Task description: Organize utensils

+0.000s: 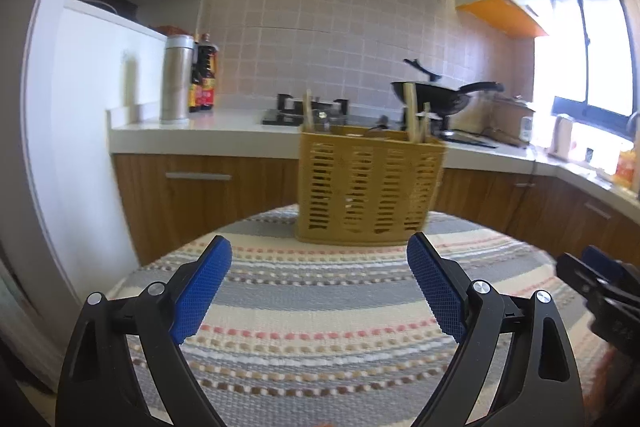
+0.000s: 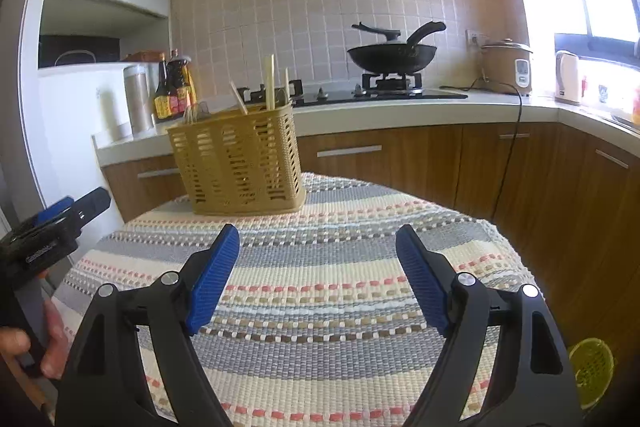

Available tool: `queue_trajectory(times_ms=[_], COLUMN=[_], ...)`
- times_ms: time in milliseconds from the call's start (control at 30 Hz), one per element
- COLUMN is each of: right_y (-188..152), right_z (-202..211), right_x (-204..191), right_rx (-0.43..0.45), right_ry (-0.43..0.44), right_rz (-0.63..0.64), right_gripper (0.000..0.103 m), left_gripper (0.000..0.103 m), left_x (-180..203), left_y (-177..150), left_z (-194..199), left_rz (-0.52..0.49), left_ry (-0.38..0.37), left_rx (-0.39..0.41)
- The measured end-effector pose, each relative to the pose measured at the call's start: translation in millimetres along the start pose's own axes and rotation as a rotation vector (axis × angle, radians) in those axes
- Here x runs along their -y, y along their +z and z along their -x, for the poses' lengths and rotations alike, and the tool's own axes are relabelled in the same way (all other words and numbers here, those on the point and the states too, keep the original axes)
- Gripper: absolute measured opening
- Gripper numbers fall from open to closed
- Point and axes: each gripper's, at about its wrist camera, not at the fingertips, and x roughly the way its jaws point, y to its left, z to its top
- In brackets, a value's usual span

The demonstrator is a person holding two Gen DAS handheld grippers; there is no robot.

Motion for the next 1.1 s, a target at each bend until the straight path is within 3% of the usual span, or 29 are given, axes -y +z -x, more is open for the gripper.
queue_trajectory(times_ms=[100,567,833,1100], right_y=[-0.9,-2.7,-1.9,-2.5], right_z=[0.3,1.2,6.0,7.1], right_x=[-2.3,-4.3,-6.5,-8.6], right_rx=[0.000,-0.002,0.029,0.035], right_ry=[0.001,0.030,0.031,0.000], right_rz=[0.011,0.018,0.030,0.044], right_gripper=[0.080,0.083,0.083,0.083], left_gripper=[0.087,0.088,0.088,0.090], left_x=[-2.6,-10.9,-2.0,2.0], left_y=[-3.0,-3.8,-5.1,-4.9], left_z=[-10.0,-4.6,7.9,11.0], left_rz=[-0.013,0.030,-0.010,-0.029], left_ry=[0.084,0.105,0.125,0.108], left_rx=[-0.012,-0.002,0.057,0.066])
